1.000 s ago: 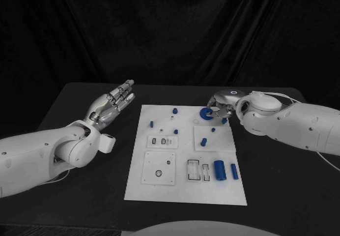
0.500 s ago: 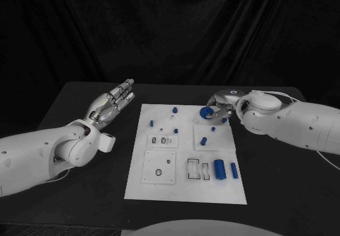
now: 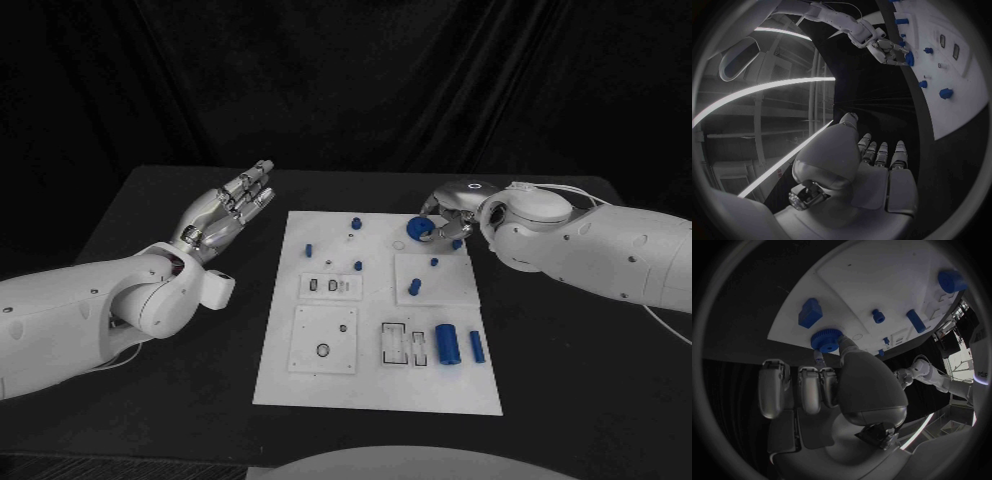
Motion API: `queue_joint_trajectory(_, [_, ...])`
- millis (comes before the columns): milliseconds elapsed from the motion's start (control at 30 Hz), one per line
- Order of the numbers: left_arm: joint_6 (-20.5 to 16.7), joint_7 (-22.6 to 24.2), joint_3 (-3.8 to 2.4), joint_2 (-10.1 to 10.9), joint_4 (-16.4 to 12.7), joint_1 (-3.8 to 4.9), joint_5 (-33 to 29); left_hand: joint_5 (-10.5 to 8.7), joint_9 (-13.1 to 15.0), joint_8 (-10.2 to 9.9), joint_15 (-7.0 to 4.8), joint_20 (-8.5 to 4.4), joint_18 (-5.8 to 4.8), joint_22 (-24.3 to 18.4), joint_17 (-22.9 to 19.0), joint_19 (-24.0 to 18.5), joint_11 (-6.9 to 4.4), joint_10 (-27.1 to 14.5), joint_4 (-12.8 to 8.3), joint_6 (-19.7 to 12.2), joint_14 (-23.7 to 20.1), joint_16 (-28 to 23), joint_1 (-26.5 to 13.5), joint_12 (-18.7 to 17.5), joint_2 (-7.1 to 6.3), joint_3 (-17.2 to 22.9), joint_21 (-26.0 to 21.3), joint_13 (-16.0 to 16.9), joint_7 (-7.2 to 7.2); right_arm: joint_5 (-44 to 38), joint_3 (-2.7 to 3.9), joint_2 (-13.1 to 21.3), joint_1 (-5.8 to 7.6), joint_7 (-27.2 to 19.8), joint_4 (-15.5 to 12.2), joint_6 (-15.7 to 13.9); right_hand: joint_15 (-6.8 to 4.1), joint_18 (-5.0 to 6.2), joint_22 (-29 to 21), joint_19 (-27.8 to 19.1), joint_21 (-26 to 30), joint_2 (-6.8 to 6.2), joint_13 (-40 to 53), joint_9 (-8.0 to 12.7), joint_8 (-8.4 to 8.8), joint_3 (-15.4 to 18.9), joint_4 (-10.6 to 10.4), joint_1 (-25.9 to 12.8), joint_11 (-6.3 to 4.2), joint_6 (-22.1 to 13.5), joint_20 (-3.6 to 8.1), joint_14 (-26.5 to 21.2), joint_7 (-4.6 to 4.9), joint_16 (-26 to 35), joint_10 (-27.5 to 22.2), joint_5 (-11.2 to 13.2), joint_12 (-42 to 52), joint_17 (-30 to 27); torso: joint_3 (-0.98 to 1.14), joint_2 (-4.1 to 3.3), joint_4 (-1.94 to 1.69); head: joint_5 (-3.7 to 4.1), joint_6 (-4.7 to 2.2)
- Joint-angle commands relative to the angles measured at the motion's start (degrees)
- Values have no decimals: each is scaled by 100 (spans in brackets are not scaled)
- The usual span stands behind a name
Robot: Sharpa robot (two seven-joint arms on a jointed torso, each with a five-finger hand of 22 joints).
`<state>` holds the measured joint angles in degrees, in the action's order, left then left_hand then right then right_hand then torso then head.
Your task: Assemble the parts on the task board
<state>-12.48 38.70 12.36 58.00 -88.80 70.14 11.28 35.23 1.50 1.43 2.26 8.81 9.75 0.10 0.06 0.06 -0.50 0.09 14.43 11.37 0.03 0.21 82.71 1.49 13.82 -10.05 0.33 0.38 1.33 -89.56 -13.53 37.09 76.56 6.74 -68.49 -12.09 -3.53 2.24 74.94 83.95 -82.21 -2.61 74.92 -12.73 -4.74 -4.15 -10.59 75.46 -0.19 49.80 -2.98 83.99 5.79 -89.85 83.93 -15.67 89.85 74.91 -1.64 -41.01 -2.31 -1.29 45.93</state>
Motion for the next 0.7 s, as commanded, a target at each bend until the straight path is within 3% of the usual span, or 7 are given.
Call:
queue_joint_trajectory(33, [60, 329, -5, -6, -7, 9, 2, 29, 8, 17, 45, 50, 48, -10, -6, -6, 28, -4, -11, 1, -3, -21, 64, -22, -11, 36, -33, -5, 41, -40, -60, -9, -81, -10, -2, 373, 24, 7, 1099, 31, 40, 43, 1508, -109, -101, -95, 38, 114, 8, 257, -27, 601, -85, -15, 607, -392, 15, 1509, 1, 2, 1, -2, 2])
queue_joint_trajectory(100, [63, 322, -5, -8, -4, 9, 2, 34, 9, 18, 47, 56, 49, -10, -6, -6, 38, -4, -29, 5, -3, -21, 77, -21, -4, 58, -33, -5, 47, -40, -60, -8, -81, -19, -4, 366, 12, 8, 1101, 27, 52, 49, 1508, -136, -138, -163, 61, 143, -6, 364, -15, 601, -101, -15, 607, -633, 15, 1509, 1, 3, 0, -4, 3])
queue_joint_trajectory(300, [71, 304, -5, -16, 3, 9, 2, 35, 10, 19, 49, 65, 51, -10, -6, -6, 54, -3, -57, 11, -3, -21, 95, -18, 6, 93, -33, -4, 58, -40, -60, 2, -81, -42, -12, 357, -4, 9, 1105, 27, 61, 55, 1508, -178, -210, -226, 75, 149, -22, 542, -1, 601, -117, -15, 607, -754, 15, 1509, 3, 2, -4, -6, 12])
queue_joint_trajectory(567, [85, 280, -5, -24, 11, 9, 2, 38, 9, 18, 59, 81, 54, -10, -6, -6, 71, -3, -139, 9, -3, -21, 139, -20, 20, 191, -33, -4, 73, -40, -61, 20, -81, -96, -31, 363, -17, 15, 1107, 15, 100, 34, 1508, -260, -304, -434, 180, 220, -20, 850, 21, 601, -133, -15, 607, -1248, 15, 1509, 2, 4, -5, -11, 19])
queue_joint_trajectory(700, [92, 270, -5, -28, 15, 9, 2, 36, 9, 17, 63, 85, 54, -10, -6, -6, 73, -3, -158, 9, -3, -21, 148, -19, 23, 215, -33, -4, 74, -40, -61, 26, -82, -117, -42, 396, -15, 16, 1106, 12, 109, 36, 1508, -278, -325, -452, 167, 186, -11, 908, 18, 601, -138, -15, 607, -1276, 15, 1509, 3, 4, -2, -16, 20])
